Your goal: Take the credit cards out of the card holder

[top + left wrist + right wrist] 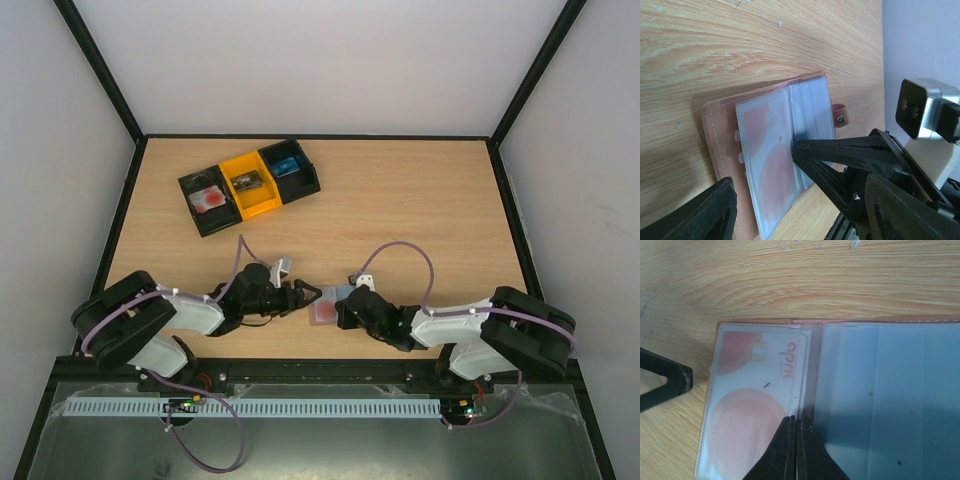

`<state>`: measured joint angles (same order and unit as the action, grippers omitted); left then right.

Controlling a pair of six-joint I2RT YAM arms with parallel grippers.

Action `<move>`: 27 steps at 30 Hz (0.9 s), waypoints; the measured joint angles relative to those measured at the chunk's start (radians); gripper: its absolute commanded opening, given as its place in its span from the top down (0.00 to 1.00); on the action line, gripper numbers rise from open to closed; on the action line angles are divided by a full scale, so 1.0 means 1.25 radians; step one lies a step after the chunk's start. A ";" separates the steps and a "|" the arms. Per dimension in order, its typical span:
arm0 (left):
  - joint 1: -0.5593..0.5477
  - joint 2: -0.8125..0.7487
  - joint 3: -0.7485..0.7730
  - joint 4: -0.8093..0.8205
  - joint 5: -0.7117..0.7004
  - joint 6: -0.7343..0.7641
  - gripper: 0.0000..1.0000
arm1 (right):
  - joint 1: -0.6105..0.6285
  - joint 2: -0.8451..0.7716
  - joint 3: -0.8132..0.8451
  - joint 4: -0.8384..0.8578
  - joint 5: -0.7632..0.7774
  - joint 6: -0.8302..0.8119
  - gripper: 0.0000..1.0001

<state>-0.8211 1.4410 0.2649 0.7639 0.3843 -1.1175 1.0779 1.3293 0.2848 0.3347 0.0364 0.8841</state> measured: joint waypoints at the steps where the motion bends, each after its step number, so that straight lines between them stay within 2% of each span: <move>1: -0.002 0.009 0.000 0.011 0.000 -0.002 0.28 | -0.001 0.003 0.000 0.003 0.000 0.000 0.98; 7: -0.008 0.062 0.002 0.063 0.000 -0.019 0.36 | -0.003 0.010 -0.004 0.021 -0.001 0.006 0.98; 19: -0.009 0.112 0.013 0.096 -0.007 -0.026 0.40 | -0.004 0.011 -0.007 0.030 -0.003 0.009 0.98; 27: -0.016 0.117 0.022 0.101 -0.008 -0.032 0.62 | -0.004 0.012 -0.008 0.031 -0.003 0.009 0.98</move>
<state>-0.8410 1.5867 0.2928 0.8906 0.3740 -1.1576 1.0729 1.3437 0.2752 0.3733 0.0326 0.8951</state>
